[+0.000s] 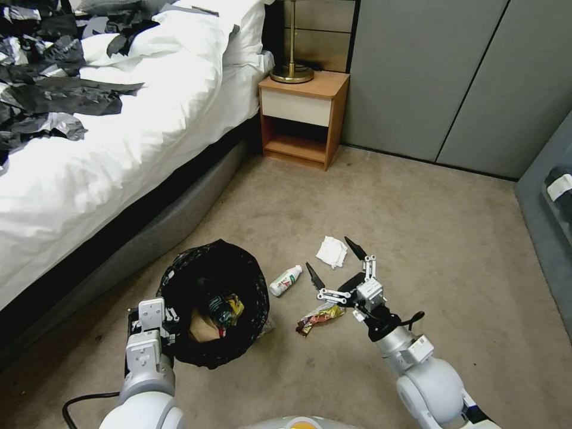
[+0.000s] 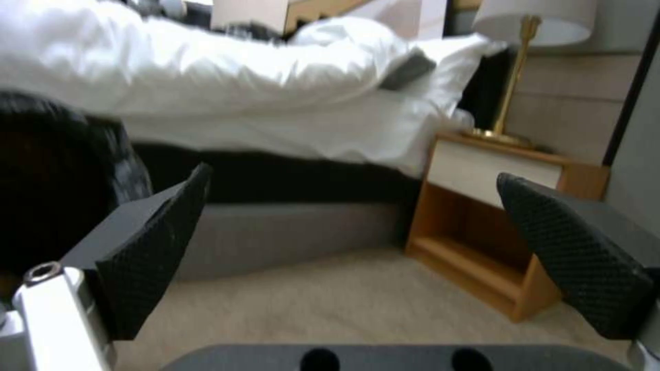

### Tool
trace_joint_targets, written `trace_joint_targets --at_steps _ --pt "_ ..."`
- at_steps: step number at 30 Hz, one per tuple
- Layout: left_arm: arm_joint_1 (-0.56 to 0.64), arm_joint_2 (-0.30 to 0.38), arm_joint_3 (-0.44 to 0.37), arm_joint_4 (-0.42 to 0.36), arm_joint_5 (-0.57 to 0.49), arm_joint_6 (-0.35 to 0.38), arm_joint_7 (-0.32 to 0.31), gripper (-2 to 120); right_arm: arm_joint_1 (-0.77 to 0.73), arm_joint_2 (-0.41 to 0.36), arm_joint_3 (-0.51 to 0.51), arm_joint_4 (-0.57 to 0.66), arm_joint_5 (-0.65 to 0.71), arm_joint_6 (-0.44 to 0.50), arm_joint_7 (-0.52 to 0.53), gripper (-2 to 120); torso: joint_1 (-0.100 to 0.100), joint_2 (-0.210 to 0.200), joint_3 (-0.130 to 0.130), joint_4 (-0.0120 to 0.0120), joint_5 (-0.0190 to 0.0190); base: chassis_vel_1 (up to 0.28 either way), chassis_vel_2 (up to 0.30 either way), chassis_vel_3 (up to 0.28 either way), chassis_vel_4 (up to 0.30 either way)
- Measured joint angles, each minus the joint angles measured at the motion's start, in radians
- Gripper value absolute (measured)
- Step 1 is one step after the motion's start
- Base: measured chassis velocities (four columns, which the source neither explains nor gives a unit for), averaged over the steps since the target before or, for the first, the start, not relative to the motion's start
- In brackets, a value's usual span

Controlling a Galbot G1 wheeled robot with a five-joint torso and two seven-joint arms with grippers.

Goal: Pick up the trash bin, then pick up the garbage from the floor and place it into the trash bin.

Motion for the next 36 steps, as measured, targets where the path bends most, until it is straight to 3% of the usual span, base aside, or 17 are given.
trace_joint_targets --at_steps 3,6,11,17,24,27,29,36 --pt "0.004 0.003 -0.002 -0.005 -0.002 0.0 0.0 0 0.043 -0.021 0.026 -0.037 -0.046 -0.069 -0.017 100 0.0 0.0 0.0 -0.0002 0.0001 0.0 0.0 0.0 0.0" --pt "0.006 0.007 -0.006 -0.01 -0.005 0.0 0.0 0 0.101 -0.056 0.051 -0.087 -0.101 -0.078 -0.074 100 0.0 0.0 0.0 -0.0001 0.0001 0.0 0.0 0.0 0.0" --pt "0.012 0.008 -0.009 -0.013 -0.006 0.001 0.0 0 0.218 -0.165 0.009 -0.214 -0.154 -0.046 -0.234 100 0.0 0.0 0.0 0.0001 -0.0002 0.0 0.0 0.0 0.0" --pt "0.01 0.005 -0.004 -0.013 -0.006 0.001 -0.001 0 0.282 -0.206 -0.066 -0.358 -0.284 0.035 -0.411 100 0.0 0.0 0.0 -0.0002 0.0003 0.0 0.0 0.0 0.0" --pt "0.014 0.005 -0.002 -0.011 -0.001 0.001 -0.001 0 0.355 -0.141 -0.097 -0.55 -0.474 0.117 -0.528 100 0.0 0.0 0.0 -0.0001 -0.0003 0.0 0.0 0.0 0.0" --pt "0.015 0.005 -0.002 -0.011 -0.001 0.001 -0.001 0 0.364 -0.126 -0.099 -0.58 -0.487 0.125 -0.533 100 0.0 0.0 0.0 0.0001 -0.0002 0.0 0.0 0.0 0.0" --pt "0.015 0.005 -0.003 -0.008 0.002 0.001 -0.001 0 0.4 -0.059 -0.103 -0.716 -0.538 0.145 -0.532 100 0.0 0.0 0.0 -0.0002 -0.0001 0.0 0.0 0.0 0.0" --pt "0.014 -0.001 0.004 -0.001 0.01 0.0 -0.001 0 0.447 0.023 -0.101 -0.845 -0.569 0.156 -0.481 100 0.0 0.0 0.0 -0.0001 -0.0001 0.0 0.0 0.0 0.0"
